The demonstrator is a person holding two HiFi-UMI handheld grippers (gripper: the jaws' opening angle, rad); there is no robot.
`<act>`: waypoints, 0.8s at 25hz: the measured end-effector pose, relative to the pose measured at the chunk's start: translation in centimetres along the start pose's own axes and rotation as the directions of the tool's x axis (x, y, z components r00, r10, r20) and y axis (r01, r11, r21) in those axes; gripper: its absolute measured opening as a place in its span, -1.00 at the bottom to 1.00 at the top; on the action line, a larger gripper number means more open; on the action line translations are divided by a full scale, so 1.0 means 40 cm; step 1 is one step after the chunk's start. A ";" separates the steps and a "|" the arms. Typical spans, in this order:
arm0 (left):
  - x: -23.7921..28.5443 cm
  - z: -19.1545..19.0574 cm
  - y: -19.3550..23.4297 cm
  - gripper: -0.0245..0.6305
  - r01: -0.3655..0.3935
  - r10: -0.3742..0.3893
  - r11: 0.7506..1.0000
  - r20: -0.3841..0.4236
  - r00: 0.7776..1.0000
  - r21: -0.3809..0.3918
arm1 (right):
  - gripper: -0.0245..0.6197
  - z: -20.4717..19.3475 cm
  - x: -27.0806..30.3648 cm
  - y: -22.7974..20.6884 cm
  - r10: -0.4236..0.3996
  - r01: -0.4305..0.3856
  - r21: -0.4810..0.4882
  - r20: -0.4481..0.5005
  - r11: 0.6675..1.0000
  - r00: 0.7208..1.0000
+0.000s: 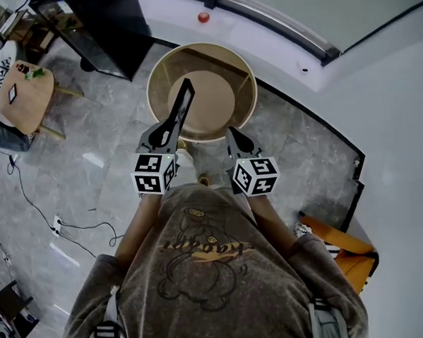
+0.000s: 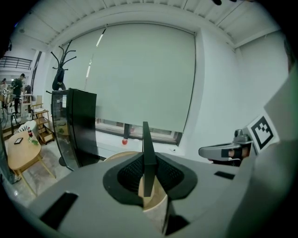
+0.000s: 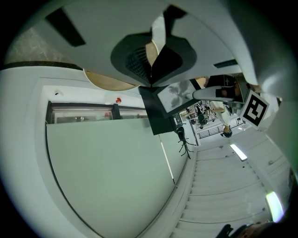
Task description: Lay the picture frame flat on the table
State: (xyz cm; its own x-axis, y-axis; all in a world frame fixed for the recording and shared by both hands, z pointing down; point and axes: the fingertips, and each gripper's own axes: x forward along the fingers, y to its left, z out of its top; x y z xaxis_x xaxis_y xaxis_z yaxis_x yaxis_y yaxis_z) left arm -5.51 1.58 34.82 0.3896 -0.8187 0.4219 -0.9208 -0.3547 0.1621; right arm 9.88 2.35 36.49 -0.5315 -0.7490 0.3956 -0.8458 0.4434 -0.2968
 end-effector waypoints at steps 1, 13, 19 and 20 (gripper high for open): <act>0.011 0.004 0.005 -0.68 0.005 -0.005 1.000 -0.003 1.000 0.001 | -0.87 0.003 0.008 -0.005 -0.005 0.005 0.003 -0.001 1.000 1.000; 0.151 0.046 0.087 -0.67 0.057 -0.057 0.998 -0.050 0.997 0.016 | -0.87 0.045 0.137 -0.054 -0.057 0.057 0.044 -0.004 0.997 0.998; 0.219 0.058 0.122 -0.67 0.073 -0.072 0.997 -0.071 0.995 0.015 | -0.87 0.056 0.203 -0.079 -0.073 0.074 0.060 -0.020 0.996 0.997; 0.229 0.057 0.129 -0.67 0.077 -0.076 0.997 -0.077 0.994 0.015 | -0.87 0.057 0.215 -0.080 -0.075 0.076 0.062 -0.023 0.995 0.997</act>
State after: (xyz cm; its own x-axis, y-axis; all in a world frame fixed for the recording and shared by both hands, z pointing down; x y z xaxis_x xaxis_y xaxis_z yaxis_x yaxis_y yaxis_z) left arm -6.66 -8.78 37.47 0.4559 -0.7522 0.4758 -0.8876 -0.4237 0.1807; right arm 8.12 -6.64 38.86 -0.4679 -0.7684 0.4366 -0.8791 0.3540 -0.3191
